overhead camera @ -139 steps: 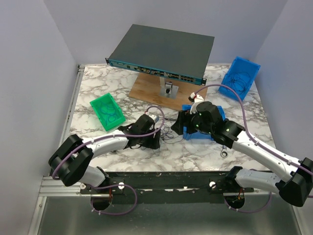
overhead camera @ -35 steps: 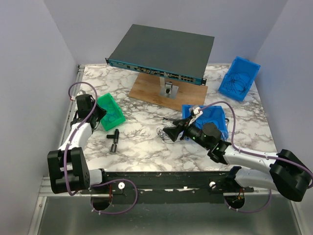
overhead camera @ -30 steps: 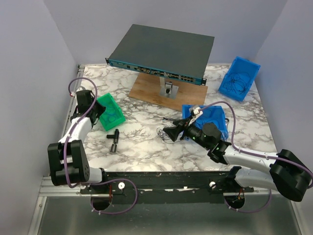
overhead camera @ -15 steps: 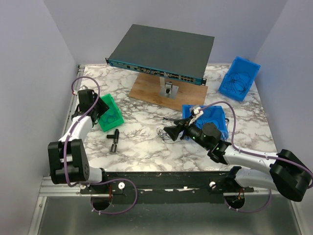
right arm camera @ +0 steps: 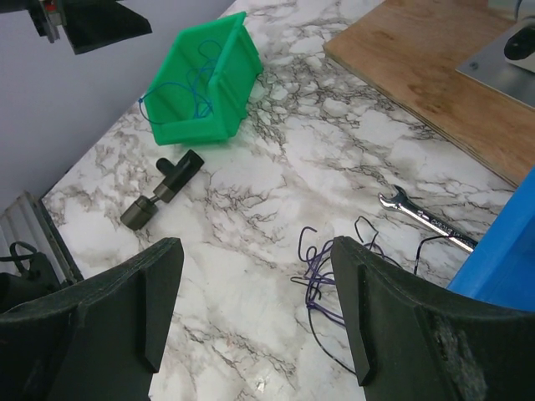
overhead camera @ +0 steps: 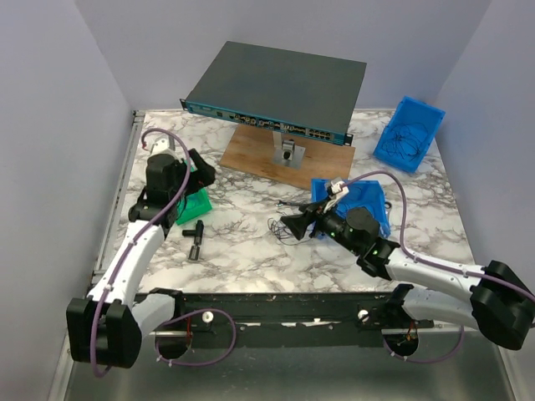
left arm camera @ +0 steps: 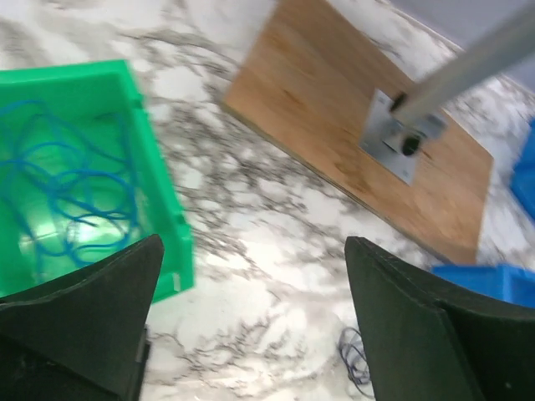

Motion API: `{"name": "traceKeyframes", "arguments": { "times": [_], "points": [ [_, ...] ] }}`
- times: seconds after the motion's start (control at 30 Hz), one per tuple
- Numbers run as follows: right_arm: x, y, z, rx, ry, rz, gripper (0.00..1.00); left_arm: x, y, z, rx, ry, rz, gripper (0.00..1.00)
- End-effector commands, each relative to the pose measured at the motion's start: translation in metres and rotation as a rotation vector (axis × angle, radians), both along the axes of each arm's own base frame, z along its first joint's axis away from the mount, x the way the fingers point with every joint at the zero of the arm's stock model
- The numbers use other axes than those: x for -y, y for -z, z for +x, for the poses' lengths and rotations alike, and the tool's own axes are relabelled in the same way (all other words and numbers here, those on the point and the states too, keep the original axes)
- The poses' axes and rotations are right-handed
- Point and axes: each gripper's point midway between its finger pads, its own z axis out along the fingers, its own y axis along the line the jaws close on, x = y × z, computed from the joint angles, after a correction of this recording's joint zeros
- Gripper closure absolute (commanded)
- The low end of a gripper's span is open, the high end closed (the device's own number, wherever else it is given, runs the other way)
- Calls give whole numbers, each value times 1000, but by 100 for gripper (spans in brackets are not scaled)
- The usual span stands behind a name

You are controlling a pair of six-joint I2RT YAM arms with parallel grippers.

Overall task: Untangle the cables
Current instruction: Place the cable in the bin, then untie the cable.

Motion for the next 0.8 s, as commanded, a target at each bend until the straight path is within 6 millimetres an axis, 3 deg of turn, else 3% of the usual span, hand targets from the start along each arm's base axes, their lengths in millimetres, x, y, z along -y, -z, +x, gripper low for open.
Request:
{"name": "traceKeyframes", "arguments": {
  "times": [0.0, 0.23, 0.53, 0.77],
  "points": [
    [4, -13, 2, 19, 25, -13, 21, 35, 8, -19, 28, 122, 50, 1],
    [15, -17, 1, -1, 61, -43, 21, 78, 20, -46, 97, 345, 154, 2],
    [29, -25, 3, -5, 115, -77, 20, 144, 40, -68, 199, 665, 147, 3],
    [32, -31, 1, -43, 142, -47, 20, 167, 47, -68, 156, 744, 192, 4]
  ]
}}
